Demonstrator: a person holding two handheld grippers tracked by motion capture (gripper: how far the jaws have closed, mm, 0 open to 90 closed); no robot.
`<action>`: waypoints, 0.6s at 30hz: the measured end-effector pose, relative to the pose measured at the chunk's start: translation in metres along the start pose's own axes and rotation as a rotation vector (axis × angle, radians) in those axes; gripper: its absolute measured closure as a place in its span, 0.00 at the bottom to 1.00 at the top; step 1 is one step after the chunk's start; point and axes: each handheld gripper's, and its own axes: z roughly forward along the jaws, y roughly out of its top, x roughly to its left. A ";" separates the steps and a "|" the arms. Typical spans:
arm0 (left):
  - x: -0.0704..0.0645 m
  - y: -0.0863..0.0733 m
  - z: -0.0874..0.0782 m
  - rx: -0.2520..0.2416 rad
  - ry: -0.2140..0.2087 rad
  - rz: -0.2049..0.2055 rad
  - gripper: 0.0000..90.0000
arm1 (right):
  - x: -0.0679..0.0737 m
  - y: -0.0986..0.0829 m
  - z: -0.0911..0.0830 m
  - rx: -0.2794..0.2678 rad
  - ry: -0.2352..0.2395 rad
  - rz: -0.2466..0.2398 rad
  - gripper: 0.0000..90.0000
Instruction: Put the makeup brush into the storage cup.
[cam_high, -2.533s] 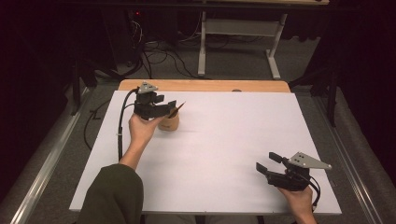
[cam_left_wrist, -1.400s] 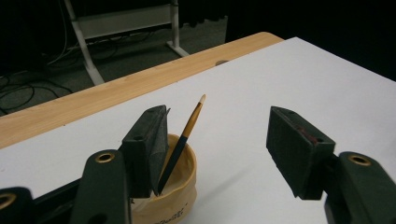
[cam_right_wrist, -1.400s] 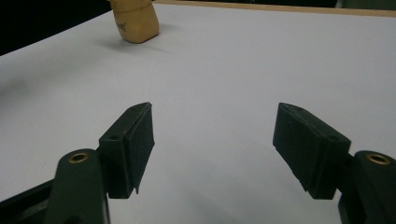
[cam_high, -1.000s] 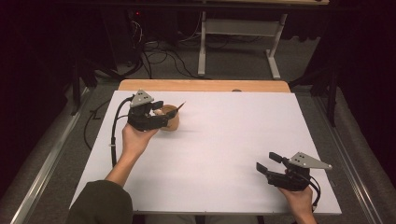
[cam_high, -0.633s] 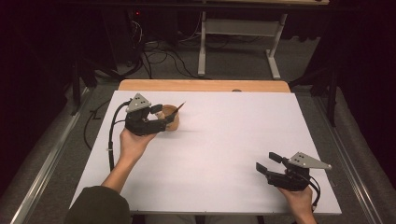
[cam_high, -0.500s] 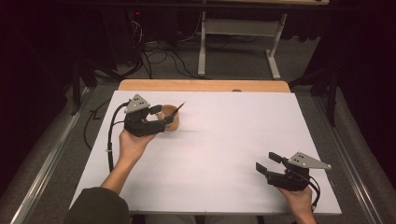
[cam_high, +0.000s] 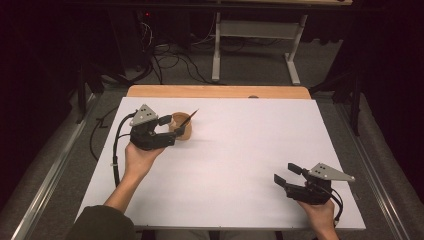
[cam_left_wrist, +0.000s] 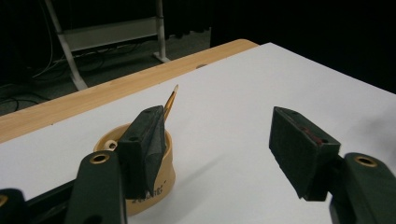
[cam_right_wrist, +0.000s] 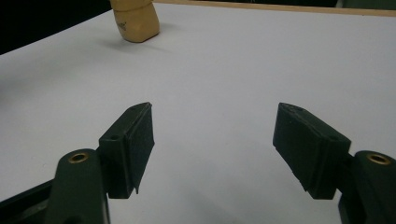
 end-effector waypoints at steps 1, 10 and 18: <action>0.000 -0.001 -0.001 0.002 0.000 0.001 0.40 | 0.000 0.000 0.000 0.000 0.001 -0.002 0.34; 0.000 -0.005 -0.008 -0.003 0.006 -0.001 0.40 | 0.000 0.000 0.000 0.001 0.001 -0.003 0.34; -0.003 -0.007 -0.015 -0.007 0.000 0.009 0.39 | 0.000 0.000 0.000 0.000 0.001 -0.002 0.34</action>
